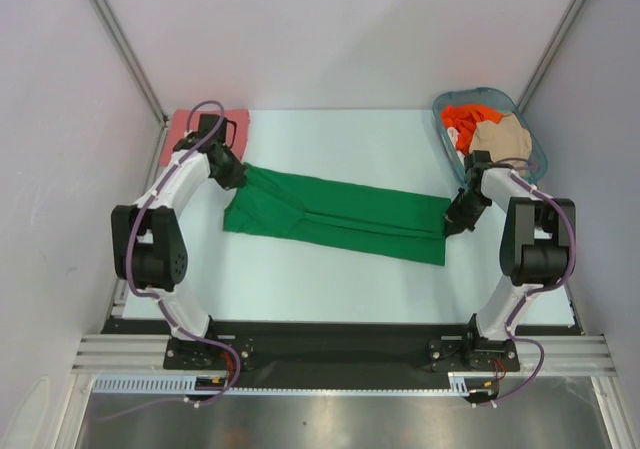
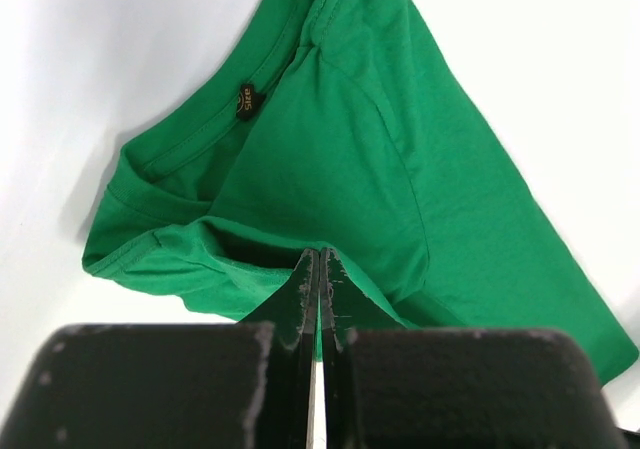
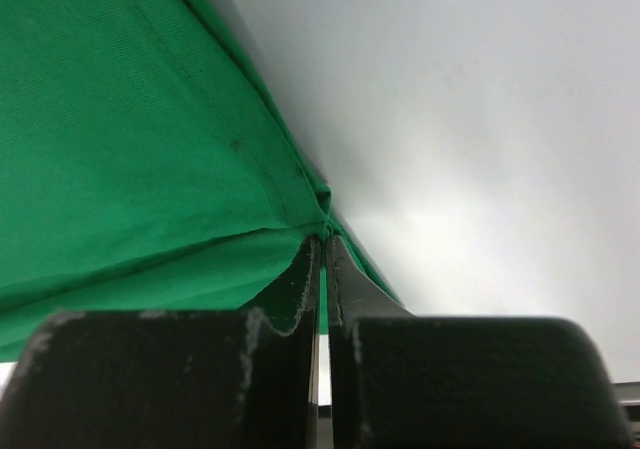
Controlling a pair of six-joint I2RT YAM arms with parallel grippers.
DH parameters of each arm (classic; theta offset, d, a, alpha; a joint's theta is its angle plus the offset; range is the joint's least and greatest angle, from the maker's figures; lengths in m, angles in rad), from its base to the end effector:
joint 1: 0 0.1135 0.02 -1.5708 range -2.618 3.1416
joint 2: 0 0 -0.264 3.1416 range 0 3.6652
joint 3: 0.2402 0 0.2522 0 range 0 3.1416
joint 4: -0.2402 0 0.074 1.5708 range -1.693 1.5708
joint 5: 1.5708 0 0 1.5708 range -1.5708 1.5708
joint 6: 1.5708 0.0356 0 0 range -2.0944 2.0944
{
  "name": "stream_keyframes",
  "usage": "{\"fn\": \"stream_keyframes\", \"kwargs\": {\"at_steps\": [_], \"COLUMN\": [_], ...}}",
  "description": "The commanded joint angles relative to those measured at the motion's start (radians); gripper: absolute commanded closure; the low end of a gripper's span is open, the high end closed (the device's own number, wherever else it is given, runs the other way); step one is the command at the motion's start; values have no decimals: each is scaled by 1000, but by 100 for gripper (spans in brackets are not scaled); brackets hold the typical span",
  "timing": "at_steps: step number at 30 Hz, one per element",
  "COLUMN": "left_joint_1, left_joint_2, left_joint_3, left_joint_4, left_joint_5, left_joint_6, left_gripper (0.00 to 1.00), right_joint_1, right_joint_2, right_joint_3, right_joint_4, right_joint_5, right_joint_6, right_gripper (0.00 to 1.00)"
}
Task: Fold and stack the t-shirts
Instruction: Fold the tshirt
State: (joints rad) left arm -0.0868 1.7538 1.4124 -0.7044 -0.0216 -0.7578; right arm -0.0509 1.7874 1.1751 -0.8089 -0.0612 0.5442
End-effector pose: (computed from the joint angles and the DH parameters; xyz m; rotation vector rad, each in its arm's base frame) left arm 0.3725 -0.0316 0.2528 -0.8770 2.4918 -0.2649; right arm 0.3277 -0.0145 0.1713 0.8753 2.8779 0.1443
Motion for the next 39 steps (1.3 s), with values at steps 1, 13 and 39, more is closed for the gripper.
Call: {"fn": "stream_keyframes", "kwargs": {"at_steps": [1, 13, 39], "left_joint_1": [9, 10, 5], "left_joint_2": [16, 111, -283], "left_joint_3": [51, 122, -263], "left_joint_4": [22, 13, 164], "left_joint_5": [2, 37, 156], "left_joint_6": [18, 57, 356], "left_gripper": [100, 100, 53], "right_joint_1": [-9, -10, 684], "right_joint_2": [15, -3, 65], "right_joint_3": [35, 52, 267], "right_joint_4": [4, -6, 370], "right_joint_5": [4, -8, -187], "right_joint_6": [-16, -44, 140], "right_gripper": [100, 75, 38]}}
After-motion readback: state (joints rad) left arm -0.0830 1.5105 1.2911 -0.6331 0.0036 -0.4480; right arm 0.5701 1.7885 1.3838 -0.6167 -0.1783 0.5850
